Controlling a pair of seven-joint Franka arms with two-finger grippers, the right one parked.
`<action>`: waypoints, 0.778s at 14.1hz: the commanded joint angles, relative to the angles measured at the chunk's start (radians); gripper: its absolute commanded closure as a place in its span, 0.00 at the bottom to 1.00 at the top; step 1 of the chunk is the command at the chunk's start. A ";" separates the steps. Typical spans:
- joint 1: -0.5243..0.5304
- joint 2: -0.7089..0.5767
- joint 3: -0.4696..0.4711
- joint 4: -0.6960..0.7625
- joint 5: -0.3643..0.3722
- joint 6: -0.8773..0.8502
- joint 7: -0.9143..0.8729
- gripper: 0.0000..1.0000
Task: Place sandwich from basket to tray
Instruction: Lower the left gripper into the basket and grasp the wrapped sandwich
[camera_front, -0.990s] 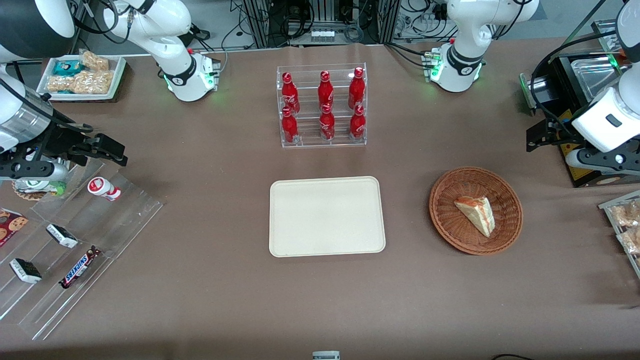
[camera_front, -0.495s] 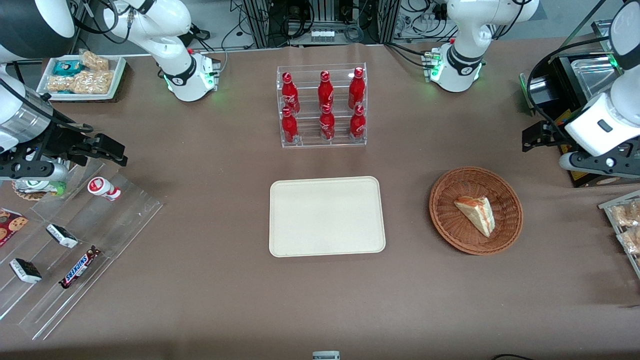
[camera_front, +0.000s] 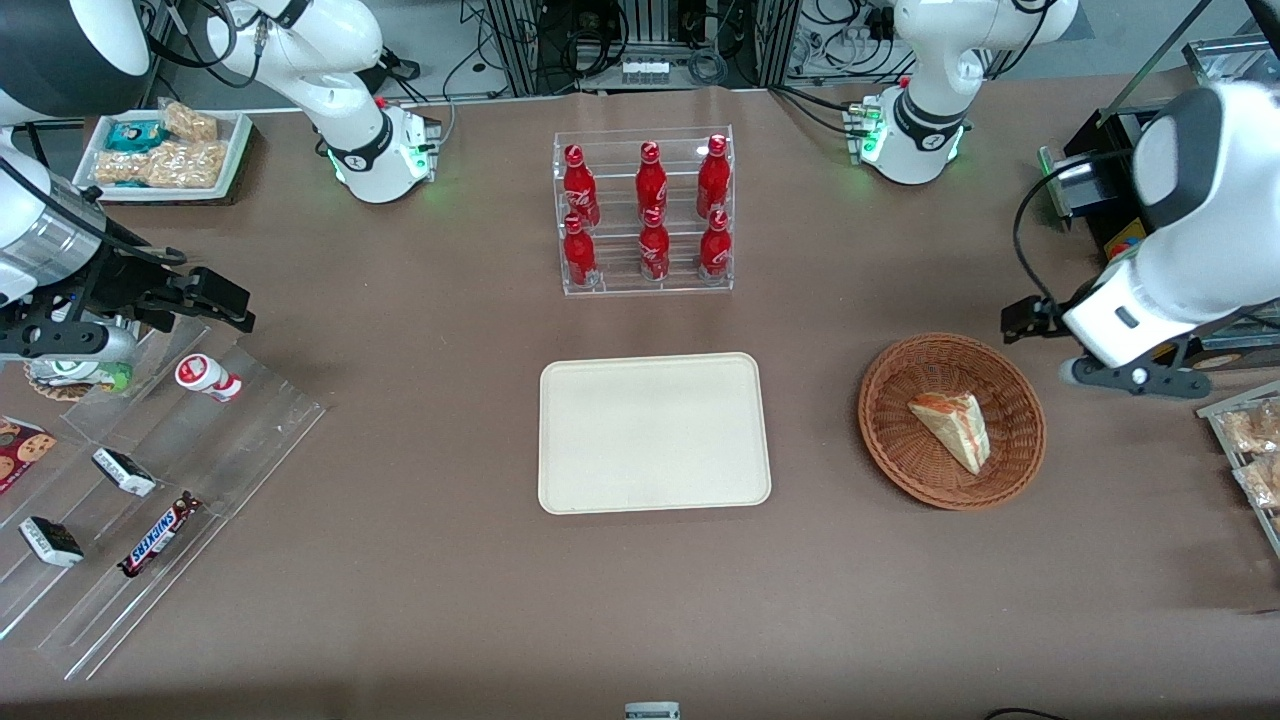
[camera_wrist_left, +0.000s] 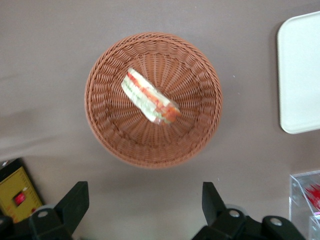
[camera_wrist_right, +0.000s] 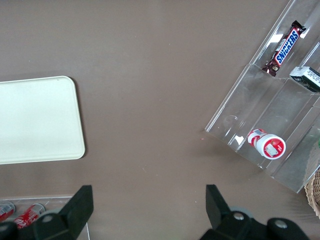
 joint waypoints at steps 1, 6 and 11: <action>-0.014 -0.018 0.011 -0.163 0.009 0.185 -0.012 0.00; -0.010 -0.012 0.013 -0.384 0.009 0.524 -0.154 0.00; -0.014 0.060 0.011 -0.405 0.009 0.652 -0.694 0.00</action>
